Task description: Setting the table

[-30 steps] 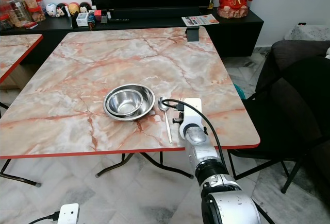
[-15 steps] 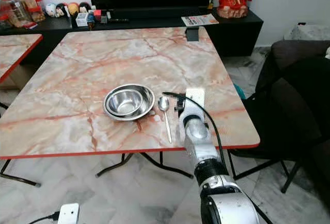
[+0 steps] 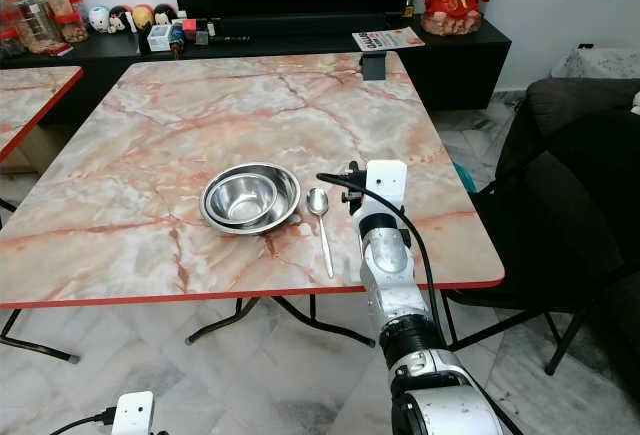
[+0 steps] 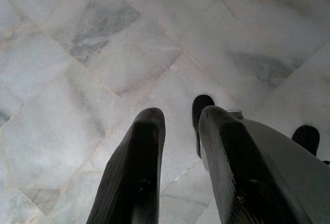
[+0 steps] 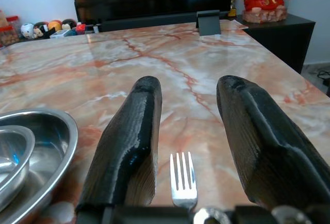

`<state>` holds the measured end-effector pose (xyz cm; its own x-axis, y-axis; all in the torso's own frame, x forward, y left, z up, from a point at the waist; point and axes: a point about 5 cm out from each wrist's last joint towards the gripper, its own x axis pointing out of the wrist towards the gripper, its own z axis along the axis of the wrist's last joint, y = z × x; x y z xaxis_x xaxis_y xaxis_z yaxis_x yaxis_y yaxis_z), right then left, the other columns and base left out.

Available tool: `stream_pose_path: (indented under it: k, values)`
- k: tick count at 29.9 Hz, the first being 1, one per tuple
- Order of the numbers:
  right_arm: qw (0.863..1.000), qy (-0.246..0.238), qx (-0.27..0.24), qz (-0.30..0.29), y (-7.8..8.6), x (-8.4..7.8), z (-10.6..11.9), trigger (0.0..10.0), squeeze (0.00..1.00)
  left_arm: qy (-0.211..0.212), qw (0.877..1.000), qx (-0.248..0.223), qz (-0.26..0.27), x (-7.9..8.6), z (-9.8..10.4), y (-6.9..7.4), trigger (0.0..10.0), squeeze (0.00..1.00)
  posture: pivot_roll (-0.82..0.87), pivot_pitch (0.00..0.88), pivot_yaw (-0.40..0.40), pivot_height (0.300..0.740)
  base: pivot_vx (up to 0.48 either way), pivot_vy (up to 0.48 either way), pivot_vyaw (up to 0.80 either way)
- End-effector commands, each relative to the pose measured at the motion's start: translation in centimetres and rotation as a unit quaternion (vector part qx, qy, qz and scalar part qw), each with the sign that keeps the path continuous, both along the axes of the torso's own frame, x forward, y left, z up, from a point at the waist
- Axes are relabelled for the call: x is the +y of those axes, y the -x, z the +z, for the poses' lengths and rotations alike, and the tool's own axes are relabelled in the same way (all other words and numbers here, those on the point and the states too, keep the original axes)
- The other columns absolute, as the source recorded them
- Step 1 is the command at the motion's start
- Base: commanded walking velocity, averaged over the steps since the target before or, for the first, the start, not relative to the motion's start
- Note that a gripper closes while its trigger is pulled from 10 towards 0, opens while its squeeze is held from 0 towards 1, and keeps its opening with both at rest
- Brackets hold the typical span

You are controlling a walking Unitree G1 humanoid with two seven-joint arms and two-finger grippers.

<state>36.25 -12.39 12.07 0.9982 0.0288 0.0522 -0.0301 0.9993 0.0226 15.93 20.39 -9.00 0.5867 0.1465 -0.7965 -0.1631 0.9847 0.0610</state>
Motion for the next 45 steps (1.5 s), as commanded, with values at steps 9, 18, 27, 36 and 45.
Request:
stream_pose_path:
  k: [9,18,27,36,45]
  values:
    - [1.000,0.005,-0.022,0.008,-0.2,0.3,0.9,10.0,0.00,0.000,1.000,-0.001,0.024,0.3,0.0,0.2,10.0,0.00,-0.02,0.000,0.027,0.732,0.000,0.304,0.00]
    - [1.000,0.004,-0.025,0.014,-0.2,0.6,1.0,10.0,0.00,0.001,1.000,-0.001,0.025,0.2,0.0,0.2,10.0,0.00,-0.02,0.000,0.027,0.732,0.000,0.480,0.00]
    - [0.999,0.002,-0.030,0.021,-0.2,1.2,1.2,10.0,0.00,-0.002,1.000,0.000,0.023,0.4,0.0,0.2,10.0,0.00,-0.02,0.000,0.031,0.732,0.000,0.480,0.00]
    - [0.999,0.005,-0.033,0.032,-0.1,1.8,1.2,10.0,0.00,-0.002,1.000,0.000,0.022,0.5,0.0,0.2,10.0,0.00,-0.02,0.000,0.032,0.732,0.000,0.480,0.00]
    - [0.998,0.003,-0.031,0.054,0.1,2.5,1.0,10.0,0.00,-0.003,1.000,-0.001,0.024,0.6,0.0,0.2,10.0,0.00,-0.01,0.000,0.030,0.732,0.000,0.480,0.00]
